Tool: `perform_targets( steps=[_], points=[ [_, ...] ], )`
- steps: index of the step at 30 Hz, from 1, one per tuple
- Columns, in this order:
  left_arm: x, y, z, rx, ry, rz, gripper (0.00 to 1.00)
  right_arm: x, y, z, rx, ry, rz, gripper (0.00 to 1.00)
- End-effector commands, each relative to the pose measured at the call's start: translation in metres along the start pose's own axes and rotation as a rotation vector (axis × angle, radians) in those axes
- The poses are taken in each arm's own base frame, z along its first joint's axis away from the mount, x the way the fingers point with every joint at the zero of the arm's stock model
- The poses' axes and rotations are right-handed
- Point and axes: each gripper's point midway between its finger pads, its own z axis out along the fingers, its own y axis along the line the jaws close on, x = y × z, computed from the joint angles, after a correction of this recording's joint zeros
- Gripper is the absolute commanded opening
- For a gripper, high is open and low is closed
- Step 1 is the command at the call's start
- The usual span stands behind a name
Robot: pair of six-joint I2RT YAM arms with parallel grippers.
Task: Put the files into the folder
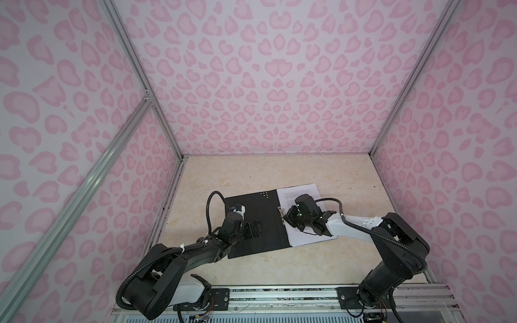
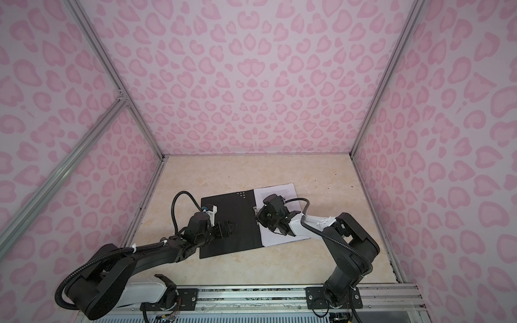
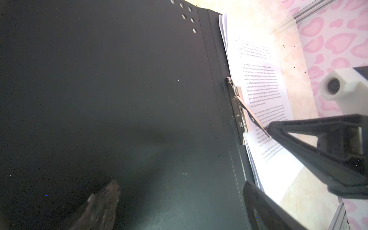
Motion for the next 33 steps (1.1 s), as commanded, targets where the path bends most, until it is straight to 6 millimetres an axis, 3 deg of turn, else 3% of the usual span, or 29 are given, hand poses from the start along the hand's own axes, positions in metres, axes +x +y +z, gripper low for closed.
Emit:
perform_targets(
  steps=[1,6,15,24,33],
  points=[
    [0.050,0.048,-0.004,-0.194,0.181,-0.070,0.99,0.003,-0.041,0.005,0.102,-0.024,-0.045,0.00],
    [0.048,0.048,-0.004,-0.197,0.174,-0.069,0.99,0.003,-0.072,0.003,0.190,-0.065,-0.090,0.00],
    [0.047,0.049,-0.003,-0.201,0.178,-0.064,0.99,0.008,-0.107,0.006,0.282,-0.081,-0.124,0.00],
    [0.046,0.048,-0.002,-0.196,0.179,-0.061,0.99,0.012,-0.126,0.012,0.297,-0.083,-0.105,0.00],
    [0.046,0.047,-0.001,-0.192,0.183,-0.053,0.99,0.019,-0.125,0.019,0.301,-0.066,-0.110,0.00]
  ],
)
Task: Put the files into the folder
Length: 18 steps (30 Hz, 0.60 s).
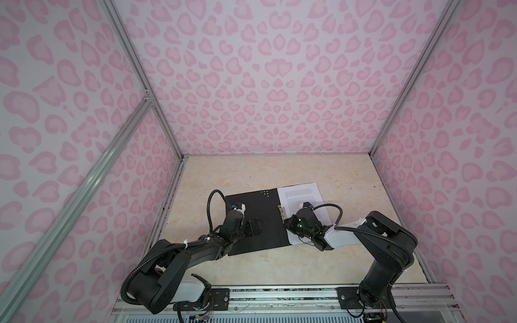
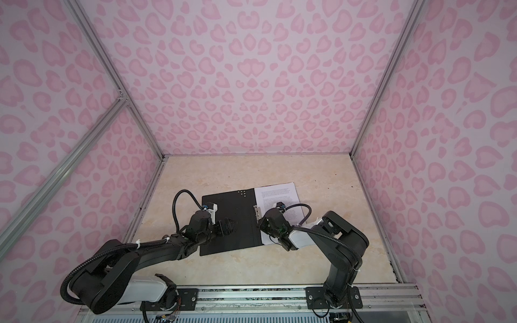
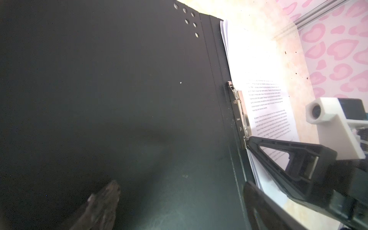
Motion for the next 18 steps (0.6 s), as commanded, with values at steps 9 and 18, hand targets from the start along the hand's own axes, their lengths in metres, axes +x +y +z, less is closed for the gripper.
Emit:
perform_targets(
  steps=[9,18],
  points=[
    [0.054,0.045,-0.004,-0.180,0.211,-0.049,1.00,0.030,-0.027,-0.010,0.192,0.129,-0.067,0.00],
    [0.054,0.045,-0.004,-0.179,0.212,-0.049,1.00,0.026,-0.007,-0.014,0.146,0.137,-0.083,0.00]
  ],
)
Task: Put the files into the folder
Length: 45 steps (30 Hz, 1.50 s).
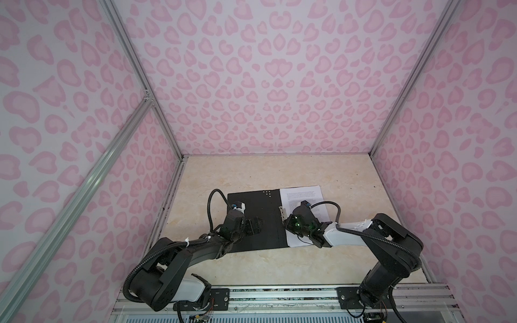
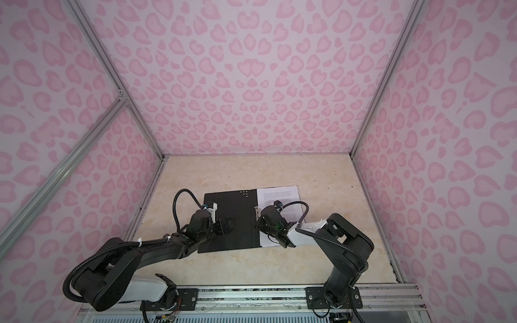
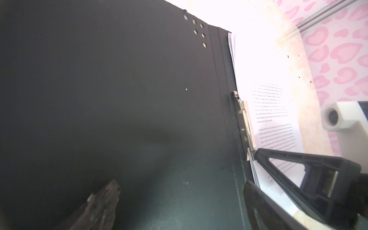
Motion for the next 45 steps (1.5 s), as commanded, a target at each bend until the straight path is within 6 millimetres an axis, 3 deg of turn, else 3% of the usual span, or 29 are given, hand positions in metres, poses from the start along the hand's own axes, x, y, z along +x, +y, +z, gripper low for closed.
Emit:
perform_targets(
  steps=[1,23,29,33,36,39,45],
  points=[
    [0.058,0.044,-0.007,-0.173,0.224,-0.051,1.00,0.020,-0.027,-0.001,0.109,0.092,-0.030,0.00],
    [0.060,0.040,-0.003,-0.151,0.250,-0.040,1.00,0.002,-0.011,-0.010,0.039,0.076,-0.053,0.11],
    [0.054,0.030,-0.003,-0.112,0.242,-0.008,1.00,-0.017,0.009,-0.028,-0.042,0.030,-0.091,0.28],
    [0.040,0.010,-0.013,-0.032,0.198,0.034,1.00,-0.041,0.016,-0.058,-0.070,-0.033,-0.177,0.50],
    [0.022,-0.009,-0.032,0.035,0.118,0.051,1.00,-0.063,-0.006,-0.085,0.000,-0.079,-0.235,0.65],
    [0.004,-0.007,-0.057,0.004,0.005,0.036,0.98,-0.084,-0.045,-0.114,0.100,-0.142,-0.236,0.79],
    [-0.008,0.040,-0.095,-0.211,-0.104,-0.033,0.97,-0.087,-0.110,-0.142,0.172,-0.134,-0.140,0.98]
  ],
)
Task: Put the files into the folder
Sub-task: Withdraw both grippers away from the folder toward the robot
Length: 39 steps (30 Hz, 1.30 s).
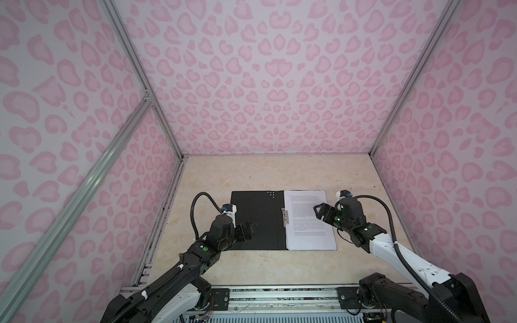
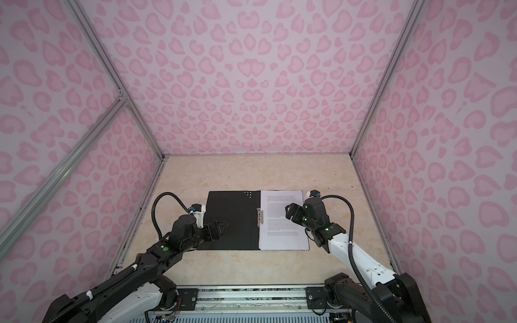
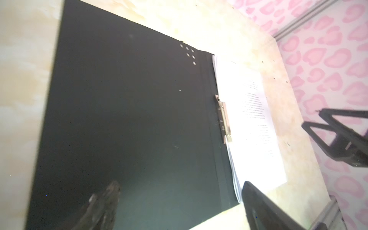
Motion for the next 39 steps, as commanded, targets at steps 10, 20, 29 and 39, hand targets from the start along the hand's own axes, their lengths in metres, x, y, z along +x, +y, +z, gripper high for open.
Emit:
perform_targets(
  steps=[10,20,29,39],
  points=[
    [0.028,0.086,0.001,-0.268,0.098,-0.188,0.97,0.043,-0.064,-0.003,0.032,0.130,0.097,0.98],
    [0.059,0.088,0.016,-0.251,0.282,-0.262,0.97,0.053,-0.060,0.011,-0.026,0.219,0.122,0.93],
    [0.074,0.063,0.016,-0.106,0.367,-0.310,0.97,0.059,-0.046,0.019,-0.095,0.235,0.126,0.90],
    [0.015,-0.021,-0.011,0.264,0.257,-0.292,0.97,0.072,-0.044,0.026,-0.106,0.270,0.111,0.88]
  ],
)
